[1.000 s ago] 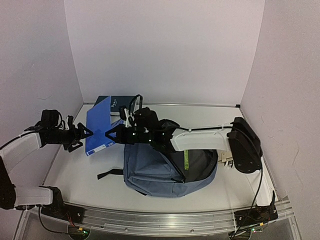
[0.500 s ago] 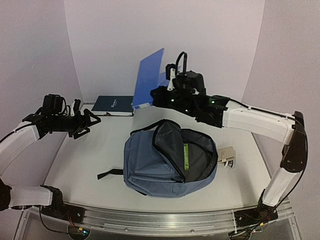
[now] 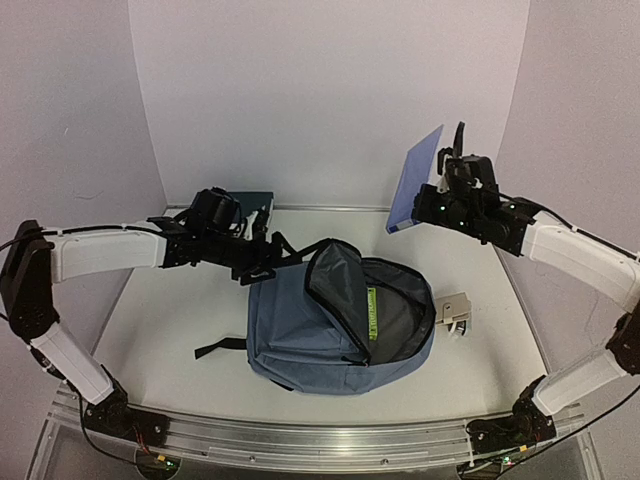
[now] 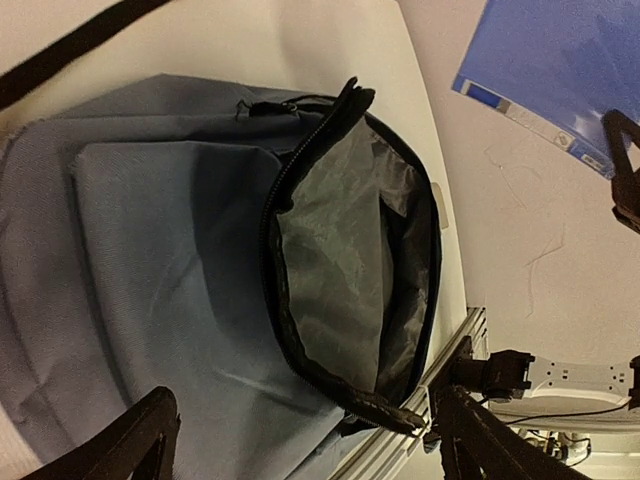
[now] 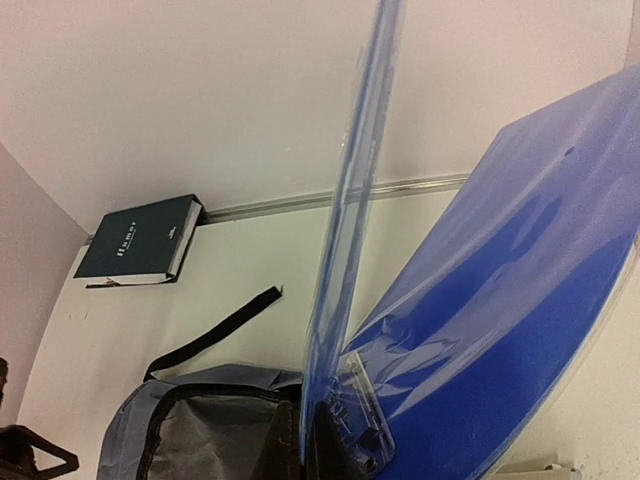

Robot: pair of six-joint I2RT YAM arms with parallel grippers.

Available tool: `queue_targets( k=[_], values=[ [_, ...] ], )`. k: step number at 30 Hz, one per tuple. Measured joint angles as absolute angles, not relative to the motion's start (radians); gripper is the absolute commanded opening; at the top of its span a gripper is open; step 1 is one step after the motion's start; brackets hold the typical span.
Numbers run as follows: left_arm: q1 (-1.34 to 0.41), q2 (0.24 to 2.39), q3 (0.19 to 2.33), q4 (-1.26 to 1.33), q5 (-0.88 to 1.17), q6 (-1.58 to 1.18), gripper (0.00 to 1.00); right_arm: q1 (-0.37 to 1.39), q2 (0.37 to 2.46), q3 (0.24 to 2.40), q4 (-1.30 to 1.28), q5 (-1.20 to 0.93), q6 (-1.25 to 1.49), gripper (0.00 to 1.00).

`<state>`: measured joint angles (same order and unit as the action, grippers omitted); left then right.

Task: Pack the student bag
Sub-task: Place the files in the student bag.

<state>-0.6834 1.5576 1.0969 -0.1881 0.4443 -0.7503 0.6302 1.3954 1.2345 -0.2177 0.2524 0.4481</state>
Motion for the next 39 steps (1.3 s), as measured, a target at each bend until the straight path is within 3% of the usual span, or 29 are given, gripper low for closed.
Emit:
queue_targets(
  k=[4,9,11,12,16,19,29,39],
  values=[
    [-0.725,1.676,1.120,-0.128,0.459,-0.797,0.73,0.591,1.329,1.175,-0.237,0.227,0.458,0.00],
    [-0.753,1.753,1.126,-0.080,0.479,-0.845,0.69,0.588,1.274,1.139,-0.250,0.151,0.481,0.00],
    [-0.758,1.770,1.126,-0.048,0.494,-0.863,0.62,0.588,1.255,1.127,-0.253,0.114,0.492,0.00],
    [-0.760,1.780,1.129,-0.031,0.503,-0.872,0.57,0.588,1.244,1.120,-0.256,0.096,0.498,0.00],
    [-0.770,1.842,1.173,0.021,0.530,-0.900,0.17,0.588,1.196,1.094,-0.283,0.033,0.521,0.00],
    [-0.781,1.856,1.180,0.044,0.530,-0.908,0.01,0.588,1.168,1.080,-0.320,-0.018,0.533,0.00],
    [-0.789,1.681,1.207,-0.063,0.442,-0.801,0.00,0.588,1.048,0.924,-0.384,-0.193,0.569,0.00],
    [-0.791,1.635,1.231,-0.092,0.442,-0.777,0.00,0.604,1.062,0.706,-0.149,-0.361,0.694,0.00]
  ],
)
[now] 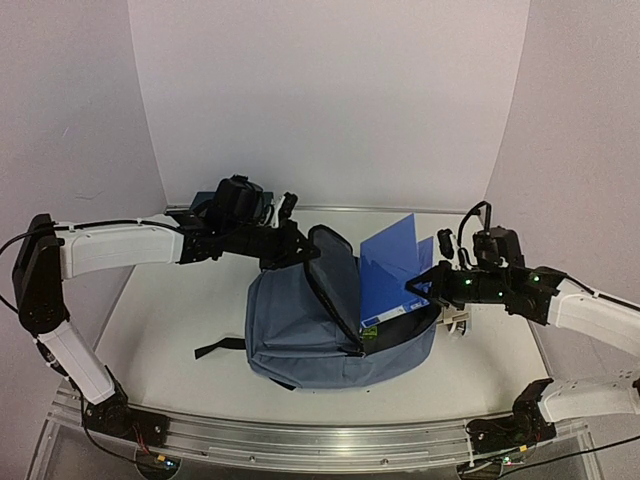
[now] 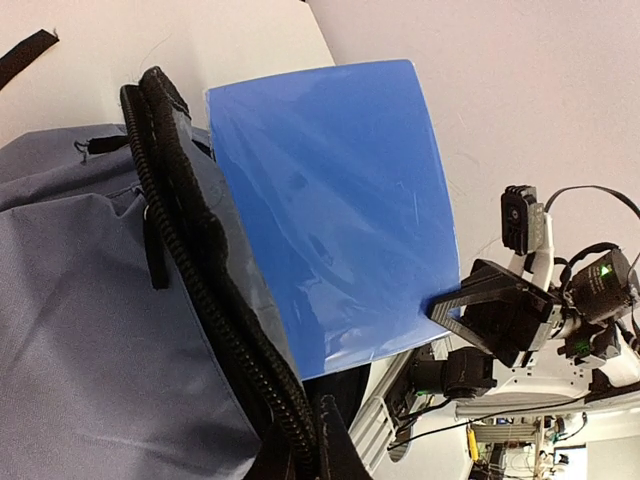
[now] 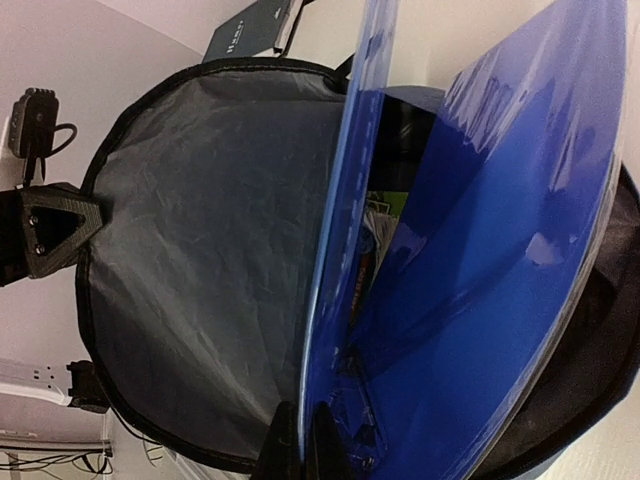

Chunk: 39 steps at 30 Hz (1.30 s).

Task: Pack the student bag
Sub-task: Place the files in the student bag.

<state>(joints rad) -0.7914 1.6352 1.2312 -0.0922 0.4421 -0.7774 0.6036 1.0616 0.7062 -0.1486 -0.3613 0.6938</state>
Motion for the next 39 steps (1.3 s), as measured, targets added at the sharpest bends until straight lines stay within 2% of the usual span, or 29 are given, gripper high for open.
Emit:
queue_targets(
  k=[6,11,19,29,39],
  values=[
    [-0.791,1.630,1.231,-0.144,0.422,-0.755,0.00,0.610,1.002,0.686,-0.097,-0.353,0.728,0.00],
    [-0.791,1.573,1.231,-0.191,0.390,-0.734,0.00,0.616,0.971,0.676,0.043,-0.377,0.768,0.00],
    [-0.791,1.497,1.256,-0.236,0.355,-0.700,0.00,0.660,1.061,0.604,0.175,-0.392,0.794,0.00],
    [-0.786,1.433,1.256,-0.299,0.287,-0.669,0.00,0.670,1.084,0.450,0.218,-0.376,0.866,0.00],
    [-0.785,1.476,1.330,-0.319,0.334,-0.643,0.00,0.703,1.119,0.448,0.318,-0.399,0.941,0.00]
  ],
)
